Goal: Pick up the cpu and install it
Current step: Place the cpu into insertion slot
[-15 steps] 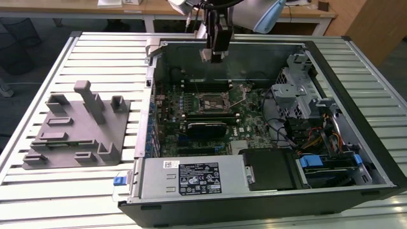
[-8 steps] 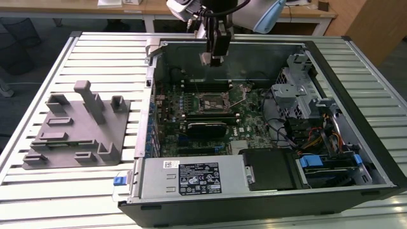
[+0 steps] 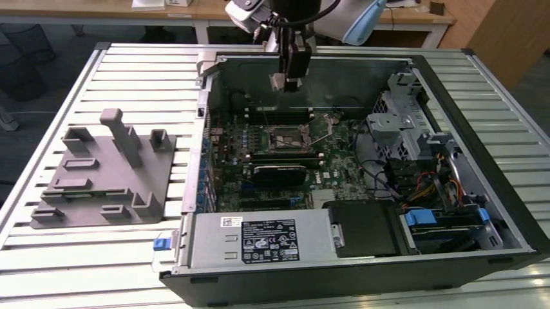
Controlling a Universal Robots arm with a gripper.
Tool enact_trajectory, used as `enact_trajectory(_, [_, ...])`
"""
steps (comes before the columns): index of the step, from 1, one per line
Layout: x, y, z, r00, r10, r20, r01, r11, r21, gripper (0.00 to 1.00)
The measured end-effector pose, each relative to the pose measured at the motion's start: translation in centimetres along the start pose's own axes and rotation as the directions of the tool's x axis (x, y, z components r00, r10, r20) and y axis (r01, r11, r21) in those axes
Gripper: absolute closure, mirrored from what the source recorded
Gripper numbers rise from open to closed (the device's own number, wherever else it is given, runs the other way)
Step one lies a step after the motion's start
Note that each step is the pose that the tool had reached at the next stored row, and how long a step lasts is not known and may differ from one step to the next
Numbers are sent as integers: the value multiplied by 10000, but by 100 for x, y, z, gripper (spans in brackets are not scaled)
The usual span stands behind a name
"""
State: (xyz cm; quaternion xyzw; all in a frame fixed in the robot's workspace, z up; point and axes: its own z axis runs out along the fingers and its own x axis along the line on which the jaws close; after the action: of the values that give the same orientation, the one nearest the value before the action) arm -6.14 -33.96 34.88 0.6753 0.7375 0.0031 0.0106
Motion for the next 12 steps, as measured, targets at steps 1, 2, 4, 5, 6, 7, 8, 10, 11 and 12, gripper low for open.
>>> enact_trajectory(1, [0, 0, 1, 10000, 0, 1, 0, 10000, 0, 47])
enact_trajectory(2, [0, 0, 3, 10000, 0, 0, 0, 10000, 0, 47])
enact_trajectory(4, [0, 0, 9, 10000, 0, 0, 0, 10000, 0, 47])
enact_trajectory(5, [0, 0, 14, 10000, 0, 0, 0, 10000, 0, 47])
enact_trajectory(6, [0, 0, 19, 10000, -1, 0, 1, 10000, 0, 47])
enact_trajectory(7, [0, 0, 24, 10000, -1, 0, 1, 10000, 0, 47])
enact_trajectory(8, [0, -1, 30, 10000, 0, 0, 0, 10000, 0, 47])
enact_trajectory(10, [0, -1, 43, 10000, 0, 1, 0, 10000, 0, 47])
enact_trajectory(11, [1, -1, 48, 10000, 0, 1, 0, 10000, 1, 47])
enact_trajectory(12, [1, -1, 51, 10000, 0, 1, 0, 10000, 1, 47])
